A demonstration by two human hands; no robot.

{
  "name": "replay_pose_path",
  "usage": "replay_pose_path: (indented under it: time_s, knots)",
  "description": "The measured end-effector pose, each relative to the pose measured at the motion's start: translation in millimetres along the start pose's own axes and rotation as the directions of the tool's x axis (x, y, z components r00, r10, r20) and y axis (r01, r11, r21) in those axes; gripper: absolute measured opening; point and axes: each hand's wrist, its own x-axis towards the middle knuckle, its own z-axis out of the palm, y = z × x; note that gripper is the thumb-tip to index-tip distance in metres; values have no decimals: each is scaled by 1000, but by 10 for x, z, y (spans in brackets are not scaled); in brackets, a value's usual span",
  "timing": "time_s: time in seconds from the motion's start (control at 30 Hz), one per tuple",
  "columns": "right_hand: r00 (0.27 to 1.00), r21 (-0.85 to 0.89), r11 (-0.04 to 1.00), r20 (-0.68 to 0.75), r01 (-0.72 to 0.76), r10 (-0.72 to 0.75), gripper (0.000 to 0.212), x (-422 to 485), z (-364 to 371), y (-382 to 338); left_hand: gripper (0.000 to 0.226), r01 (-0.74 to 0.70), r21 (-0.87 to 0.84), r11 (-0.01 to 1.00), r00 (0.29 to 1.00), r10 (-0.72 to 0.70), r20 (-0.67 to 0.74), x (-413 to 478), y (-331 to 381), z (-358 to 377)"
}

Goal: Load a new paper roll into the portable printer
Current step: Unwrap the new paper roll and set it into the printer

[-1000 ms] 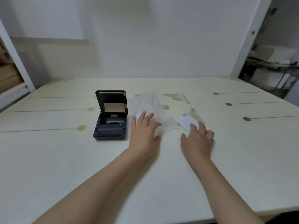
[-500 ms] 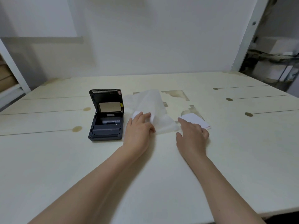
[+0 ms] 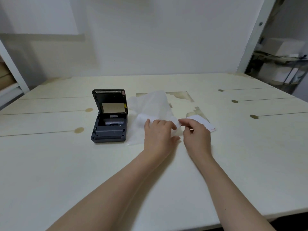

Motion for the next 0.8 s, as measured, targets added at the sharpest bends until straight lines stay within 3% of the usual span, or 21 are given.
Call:
replay_pose_path:
  time_s: [0.1, 0.23, 0.4, 0.53, 0.8]
  knots:
    - [999, -42, 998, -12, 44, -45, 26, -3, -8, 53, 16, 21, 21, 1000, 993, -19, -118, 40, 43, 51]
    - [997, -105, 993, -39, 61, -66, 13, 11, 11, 85, 17, -1, 26, 1000, 987, 6, -163, 44, 32, 74]
    - [992, -213, 972, -52, 103, -117, 12, 23, 34, 101, 15, -32, 69, 997, 969, 48, -242, 61, -8, 60]
    - [990, -300, 954, -129, 9, -50, 13, 50, 15, 118, 11, -29, 145, 989, 959, 68, -275, 64, 7, 71]
    - [964, -303, 932, -231, -201, 133, 15, 69, -48, 99, 8, 80, 216, 973, 938, 0, -347, -124, -297, -185]
